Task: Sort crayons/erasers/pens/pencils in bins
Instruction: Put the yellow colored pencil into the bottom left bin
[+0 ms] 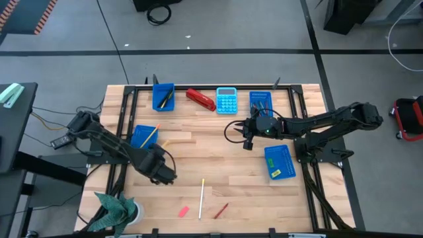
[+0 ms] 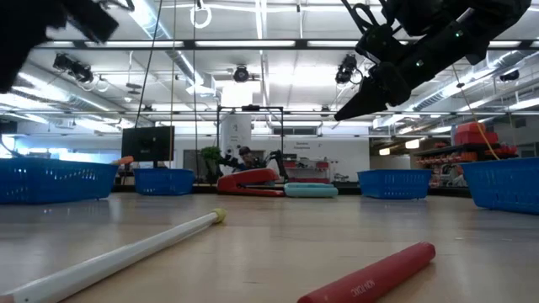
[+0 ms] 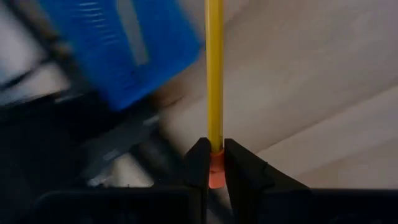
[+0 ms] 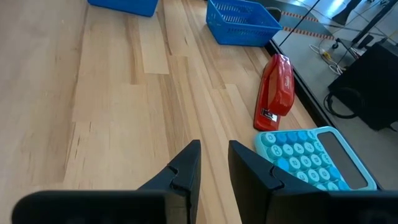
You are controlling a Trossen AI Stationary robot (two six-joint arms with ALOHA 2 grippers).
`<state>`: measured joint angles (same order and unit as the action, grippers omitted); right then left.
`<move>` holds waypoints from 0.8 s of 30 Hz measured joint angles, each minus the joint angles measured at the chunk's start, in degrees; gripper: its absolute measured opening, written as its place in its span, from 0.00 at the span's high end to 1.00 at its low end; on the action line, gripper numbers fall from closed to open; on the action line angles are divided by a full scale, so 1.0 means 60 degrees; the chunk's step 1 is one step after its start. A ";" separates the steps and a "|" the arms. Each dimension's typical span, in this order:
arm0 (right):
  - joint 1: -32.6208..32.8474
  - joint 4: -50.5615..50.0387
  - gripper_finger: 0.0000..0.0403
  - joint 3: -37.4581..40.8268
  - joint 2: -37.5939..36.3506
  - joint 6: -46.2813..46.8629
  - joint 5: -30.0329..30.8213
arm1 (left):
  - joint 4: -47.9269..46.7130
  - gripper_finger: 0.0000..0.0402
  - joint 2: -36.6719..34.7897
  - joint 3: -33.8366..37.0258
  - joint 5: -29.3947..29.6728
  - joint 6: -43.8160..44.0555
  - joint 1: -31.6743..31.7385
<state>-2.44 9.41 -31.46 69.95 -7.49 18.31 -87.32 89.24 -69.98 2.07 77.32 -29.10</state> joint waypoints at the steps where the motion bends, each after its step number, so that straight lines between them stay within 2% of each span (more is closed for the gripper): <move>1: 0.0000 0.0000 0.78 0.0000 0.0000 0.0023 0.0000 | -0.0485 0.88 -0.0009 -0.0267 0.0002 0.0097 0.0001; 6: 0.0000 -0.0040 0.78 0.0000 0.0000 0.0129 0.0000 | -0.0563 0.89 -0.0554 -0.0443 -0.0390 0.0232 0.0267; 13: 0.0048 -0.0211 0.78 0.0000 0.0000 0.0139 -0.0036 | -0.0408 0.89 -0.0678 0.0712 -0.1464 0.1047 0.0588; 18: 0.0055 -0.0266 0.78 0.0000 0.0003 0.0139 -0.0044 | -0.0429 0.88 -0.0846 0.1823 -0.1516 0.1210 0.0911; 24: 0.0055 -0.0359 0.78 0.0000 0.0000 0.0139 -0.0064 | -0.0464 0.90 -0.1808 0.2230 -0.1313 0.1162 0.1376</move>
<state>-2.11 7.26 -31.46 69.95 -6.66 17.92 -90.11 78.39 -56.59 -5.81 84.29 -20.85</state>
